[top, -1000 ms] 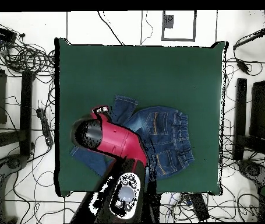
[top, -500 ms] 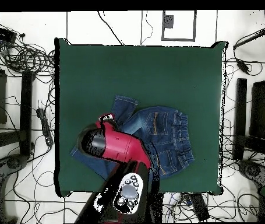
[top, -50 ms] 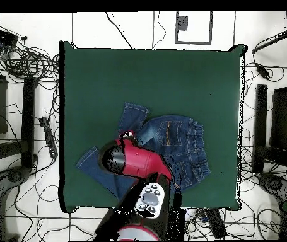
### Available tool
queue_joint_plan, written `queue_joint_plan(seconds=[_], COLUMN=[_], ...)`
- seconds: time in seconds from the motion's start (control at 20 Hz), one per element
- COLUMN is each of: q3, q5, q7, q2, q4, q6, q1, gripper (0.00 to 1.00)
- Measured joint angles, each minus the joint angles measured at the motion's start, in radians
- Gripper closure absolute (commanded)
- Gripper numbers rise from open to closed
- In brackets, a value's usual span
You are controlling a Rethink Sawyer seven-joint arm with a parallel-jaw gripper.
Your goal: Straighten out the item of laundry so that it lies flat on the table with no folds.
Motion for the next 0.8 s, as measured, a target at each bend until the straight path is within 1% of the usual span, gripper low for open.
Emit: queue_joint_plan(seconds=[0.35,0.65,0.8], q3=[-0.001,-0.002,-0.002], q5=[-0.086,-0.141,-0.178], q7=[0.0,0.0,0.0], q2=[-0.011,-0.027,-0.019], q4=[0.06,0.086,0.087], q6=[-0.043,-0.057,-0.074], q1=[-0.094,-0.132,-0.155], gripper=[0.0,0.0,0.0])
